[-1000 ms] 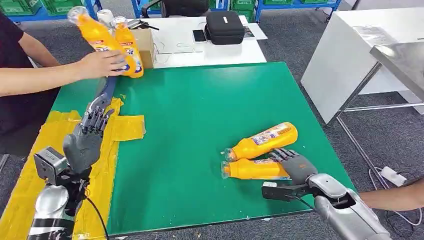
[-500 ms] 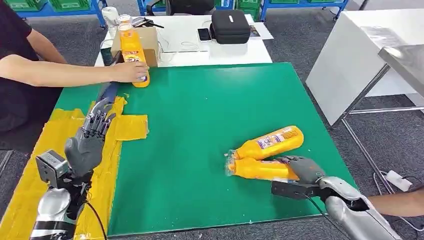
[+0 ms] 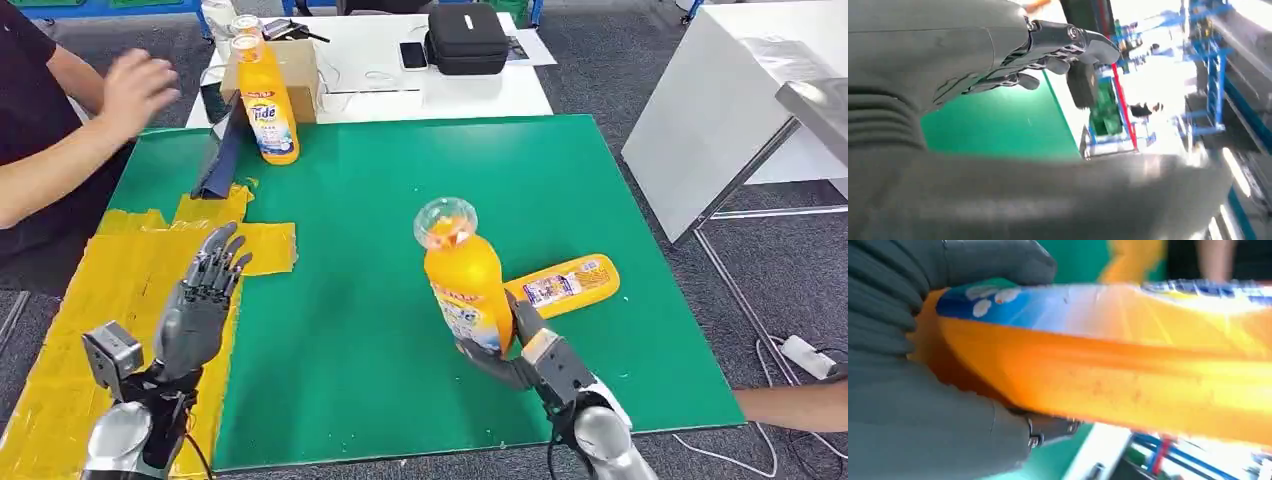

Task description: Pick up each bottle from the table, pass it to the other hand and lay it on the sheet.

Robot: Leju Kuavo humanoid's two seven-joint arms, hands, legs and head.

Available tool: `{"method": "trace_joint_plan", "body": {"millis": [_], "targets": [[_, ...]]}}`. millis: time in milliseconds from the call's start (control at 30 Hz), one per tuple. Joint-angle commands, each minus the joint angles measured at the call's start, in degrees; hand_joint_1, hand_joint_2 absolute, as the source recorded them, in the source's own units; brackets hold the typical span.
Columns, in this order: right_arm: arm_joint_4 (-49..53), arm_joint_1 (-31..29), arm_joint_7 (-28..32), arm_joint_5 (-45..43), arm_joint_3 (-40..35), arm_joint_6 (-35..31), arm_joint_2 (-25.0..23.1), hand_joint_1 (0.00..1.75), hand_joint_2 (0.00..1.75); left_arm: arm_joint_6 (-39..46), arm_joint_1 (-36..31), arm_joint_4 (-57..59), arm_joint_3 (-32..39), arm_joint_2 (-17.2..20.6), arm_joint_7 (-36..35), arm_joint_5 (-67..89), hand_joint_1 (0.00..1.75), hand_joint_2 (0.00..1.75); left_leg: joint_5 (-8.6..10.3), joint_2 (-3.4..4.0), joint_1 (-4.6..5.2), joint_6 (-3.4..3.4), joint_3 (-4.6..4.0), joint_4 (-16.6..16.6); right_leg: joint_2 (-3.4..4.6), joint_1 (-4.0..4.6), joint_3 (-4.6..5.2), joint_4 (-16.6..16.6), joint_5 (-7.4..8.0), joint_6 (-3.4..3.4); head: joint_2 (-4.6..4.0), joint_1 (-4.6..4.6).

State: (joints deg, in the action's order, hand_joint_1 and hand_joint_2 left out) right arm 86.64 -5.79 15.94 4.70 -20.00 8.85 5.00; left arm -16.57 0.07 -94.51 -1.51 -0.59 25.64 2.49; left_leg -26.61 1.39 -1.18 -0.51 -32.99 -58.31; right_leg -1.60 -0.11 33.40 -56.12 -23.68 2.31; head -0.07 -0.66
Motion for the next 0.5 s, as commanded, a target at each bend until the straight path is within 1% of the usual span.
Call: {"method": "trace_joint_plan", "body": {"millis": [33, 167, 300, 500], "targets": [[-6.5, -9.8, -2.3, 3.3, -3.6, -4.6, -9.7, 1.75, 1.75, 4.6, -5.4, 2.3, -7.4, -3.4, -2.1, 1.6, 0.0, 1.75, 0.1, -0.14, 0.09, -0.02, -0.04, 0.0, 0.08, -0.09, 0.07, -0.1, 0.03, -0.07, 0.0, 0.02], [-8.9, -11.1, -2.8, 4.8, -6.3, -5.4, -11.2, 1.75, 1.75, 4.7, -5.6, 2.4, -8.5, -3.6, -2.1, 1.3, 0.0, 1.75, 0.07, -0.03, 0.12, -0.03, 0.06, 0.1, 0.21, -0.14, -0.01, 0.0, 0.03, -0.08, 0.0, 0.02], [-8.9, -11.1, -2.8, 4.8, -6.3, -5.4, -11.2, 1.75, 1.75, 4.7, -5.6, 2.4, -8.5, -3.6, -2.1, 1.3, 0.0, 1.75, 0.05, -0.1, 0.04, -0.02, 0.03, 0.0, 0.04, -0.05, -0.02, 0.0, 0.0, -0.04, 0.0, 0.02], [-9.0, -11.2, -2.8, 4.8, -6.3, -5.3, -11.1, 1.75, 1.75, 4.7, -5.5, 2.4, -8.4, -3.5, -2.1, 1.3, 0.0, 1.75, 0.08, -0.14, 0.11, -0.05, -0.11, 0.1, 0.06, -0.12, 0.11, 0.0, 0.02, -0.03, 0.0, 0.04]]}}
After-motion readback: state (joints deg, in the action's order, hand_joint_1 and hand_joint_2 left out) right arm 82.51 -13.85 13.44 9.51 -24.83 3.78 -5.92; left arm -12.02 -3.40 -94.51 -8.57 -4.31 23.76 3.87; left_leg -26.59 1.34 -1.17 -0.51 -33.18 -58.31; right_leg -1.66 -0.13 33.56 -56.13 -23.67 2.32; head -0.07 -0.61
